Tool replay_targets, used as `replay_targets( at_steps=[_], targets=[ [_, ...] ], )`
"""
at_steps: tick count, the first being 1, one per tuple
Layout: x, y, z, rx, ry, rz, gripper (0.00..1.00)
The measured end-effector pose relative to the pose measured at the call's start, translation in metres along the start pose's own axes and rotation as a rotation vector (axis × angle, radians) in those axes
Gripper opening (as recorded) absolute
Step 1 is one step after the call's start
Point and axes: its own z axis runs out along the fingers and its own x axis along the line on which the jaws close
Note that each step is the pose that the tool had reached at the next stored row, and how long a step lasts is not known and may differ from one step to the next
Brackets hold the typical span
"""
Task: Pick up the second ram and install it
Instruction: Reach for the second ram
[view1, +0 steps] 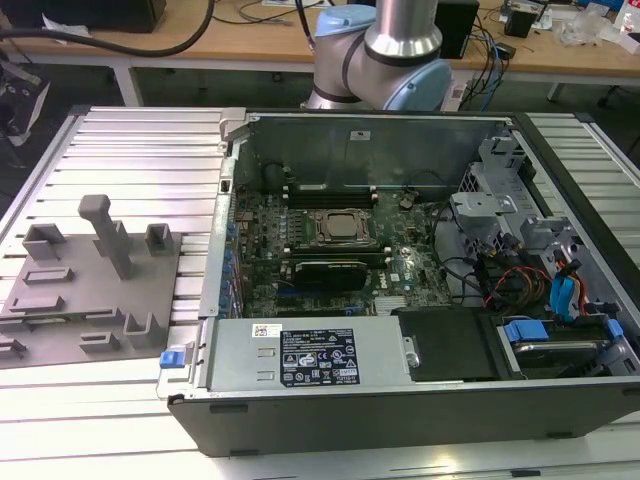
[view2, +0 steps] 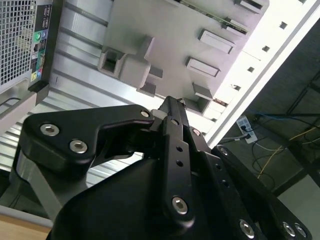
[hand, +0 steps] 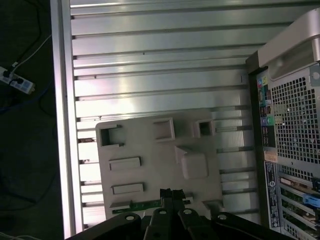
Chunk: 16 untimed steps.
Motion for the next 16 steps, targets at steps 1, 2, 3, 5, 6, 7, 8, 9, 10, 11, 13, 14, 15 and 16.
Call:
replay_targets(
  at_steps=[1,2,3,5,6,7,8,9,10,11,13,14,15,16],
  targets=[
    [0.0013,-0.0001,0.0,0.0,0.0001,0.0,0.11],
    [0.0041,-0.0003,-0.0001,0.0,0.0001,0.0,0.11],
    [0.0068,-0.0005,-0.0002,0.0001,0.0001,0.0,0.11],
    [0.0117,-0.0009,-0.0002,0.0001,0.0001,0.0,0.11],
    [0.0146,-0.0011,-0.0002,0.0,0.0001,0.0,0.11],
    [0.0175,-0.0013,-0.0002,0.0,0.0,0.0,0.11],
    [0.0186,-0.0017,-0.0002,0.0,0.0,0.0,0.11],
    [0.0188,-0.003,-0.0002,0.0,0.0001,0.0,0.11],
    [0.0188,-0.0056,-0.0003,0.0,0.0001,0.0,0.11],
    [0.0187,-0.0072,-0.0003,0.0,0.0001,0.0,0.11],
    [0.0184,-0.0147,-0.0003,0.0,0.0001,0.0,0.11],
    [0.0182,-0.0189,-0.0003,0.0,0.0,0.0,0.11],
    [0.0178,-0.0226,-0.0003,0.0,0.0001,0.0,0.11],
    [0.0177,-0.0243,-0.0003,0.0001,0.0001,0.0,0.11]
  ],
)
